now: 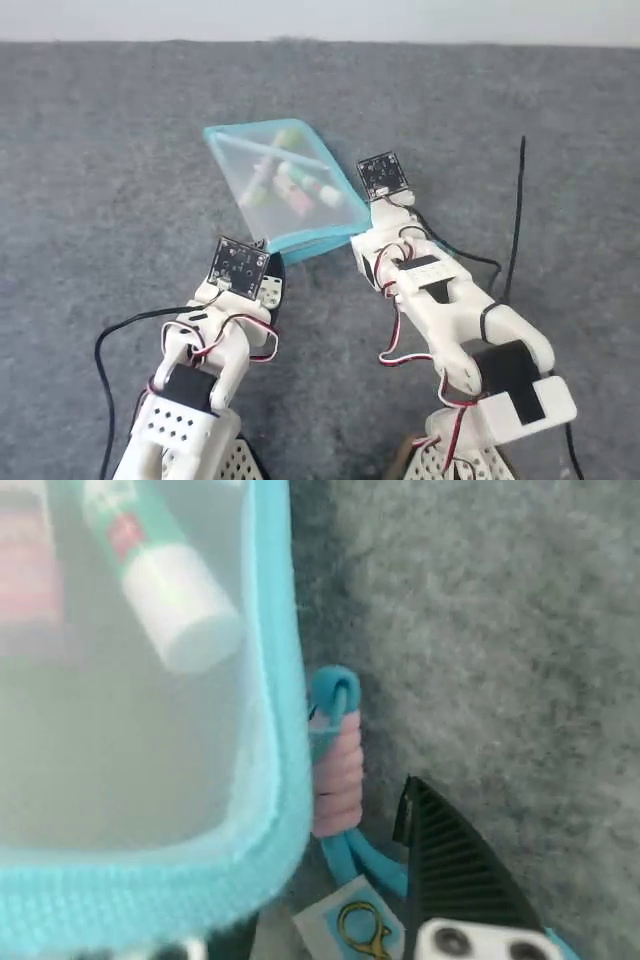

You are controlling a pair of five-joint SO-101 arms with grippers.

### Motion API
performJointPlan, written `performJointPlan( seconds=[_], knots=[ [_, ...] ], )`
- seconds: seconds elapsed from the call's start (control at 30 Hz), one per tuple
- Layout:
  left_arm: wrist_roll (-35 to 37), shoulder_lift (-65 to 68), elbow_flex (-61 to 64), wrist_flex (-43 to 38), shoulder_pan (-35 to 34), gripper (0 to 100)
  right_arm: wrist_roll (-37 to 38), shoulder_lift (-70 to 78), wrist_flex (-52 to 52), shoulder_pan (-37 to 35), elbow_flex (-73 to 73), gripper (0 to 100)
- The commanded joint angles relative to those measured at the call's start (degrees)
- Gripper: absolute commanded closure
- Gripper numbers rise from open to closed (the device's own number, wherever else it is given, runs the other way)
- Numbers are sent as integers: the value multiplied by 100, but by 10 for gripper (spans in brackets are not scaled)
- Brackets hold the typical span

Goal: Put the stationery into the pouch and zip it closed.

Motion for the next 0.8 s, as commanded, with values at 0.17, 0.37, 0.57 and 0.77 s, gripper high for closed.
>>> performJointPlan(
  seconds=[0.17, 0.37, 0.57, 0.77],
  knots=[
    [-35, -53, -154, -9, 123, 989, -44, -22, -312, -409, -316, 836],
    [-35, -44, -154, 0, 123, 989, -44, -4, -286, -409, -316, 837],
    [-35, -53, -163, 149, 123, 989, -44, -4, -268, -418, -316, 838],
    [-35, -53, -163, 176, 123, 989, -35, -4, -268, -382, -316, 935]
  ],
)
